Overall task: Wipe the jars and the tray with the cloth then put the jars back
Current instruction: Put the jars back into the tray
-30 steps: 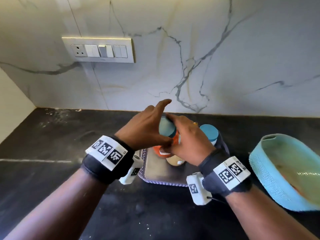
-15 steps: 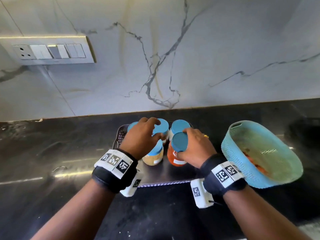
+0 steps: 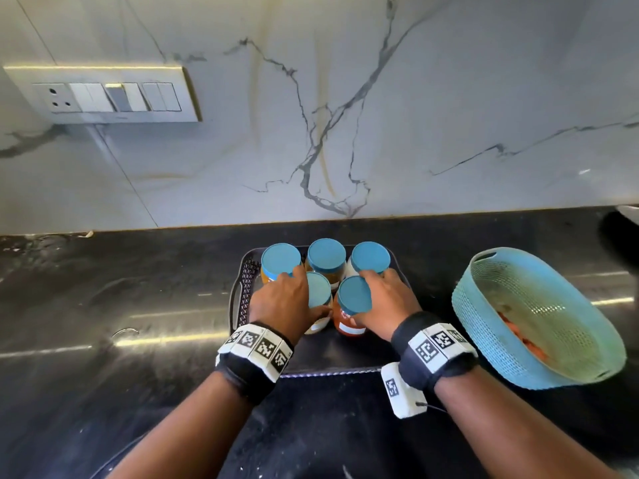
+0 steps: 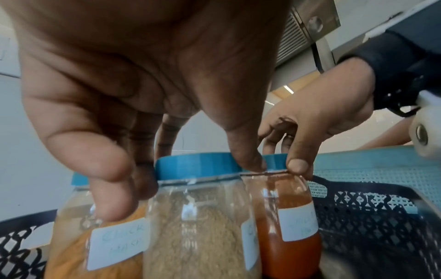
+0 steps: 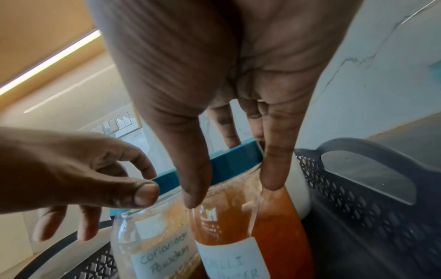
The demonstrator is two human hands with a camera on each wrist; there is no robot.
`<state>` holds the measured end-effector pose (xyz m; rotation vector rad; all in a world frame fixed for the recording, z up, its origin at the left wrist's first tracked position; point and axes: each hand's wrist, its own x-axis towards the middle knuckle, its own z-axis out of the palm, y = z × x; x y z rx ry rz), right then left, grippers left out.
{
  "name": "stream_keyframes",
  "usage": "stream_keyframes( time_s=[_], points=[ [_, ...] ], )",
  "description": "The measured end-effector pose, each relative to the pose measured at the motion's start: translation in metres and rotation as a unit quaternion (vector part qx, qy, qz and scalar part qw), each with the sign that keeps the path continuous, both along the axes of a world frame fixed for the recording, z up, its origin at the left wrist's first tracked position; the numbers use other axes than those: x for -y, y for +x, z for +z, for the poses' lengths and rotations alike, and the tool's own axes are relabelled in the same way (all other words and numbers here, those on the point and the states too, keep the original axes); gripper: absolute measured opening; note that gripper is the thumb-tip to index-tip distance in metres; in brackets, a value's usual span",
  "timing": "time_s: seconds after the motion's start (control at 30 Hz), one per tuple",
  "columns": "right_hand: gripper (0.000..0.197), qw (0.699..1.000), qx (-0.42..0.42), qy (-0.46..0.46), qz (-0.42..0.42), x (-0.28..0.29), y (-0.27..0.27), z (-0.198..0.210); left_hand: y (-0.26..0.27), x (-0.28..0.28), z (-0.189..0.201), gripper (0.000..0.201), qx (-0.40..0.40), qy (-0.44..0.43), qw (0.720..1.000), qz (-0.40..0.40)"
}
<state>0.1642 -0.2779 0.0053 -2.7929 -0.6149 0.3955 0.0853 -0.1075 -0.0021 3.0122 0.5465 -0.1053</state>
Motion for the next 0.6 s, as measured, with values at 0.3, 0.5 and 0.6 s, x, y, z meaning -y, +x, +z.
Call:
stream_keyframes(
  time_s=[0.3,0.5,0.6],
  points=[
    [0.075,1.0,0.007,-0.013,0.011,-0.004,-0.002,0.005,0.003,-0.011,0.004,0.08,-0.019,-0.039,0.998,-0.053],
    [0.075,1.0,0.014,0.006,0.02,0.0,-0.003,-0.005,-0.006,-0.007,0.001,0.077,0.004,-0.025,0.998,-0.051],
    [0.077,1.0,0.015,0.021,0.012,0.003,-0.002,-0.009,-0.009,-0.009,0.001,0.072,0.014,-0.033,0.998,-0.046]
  ],
)
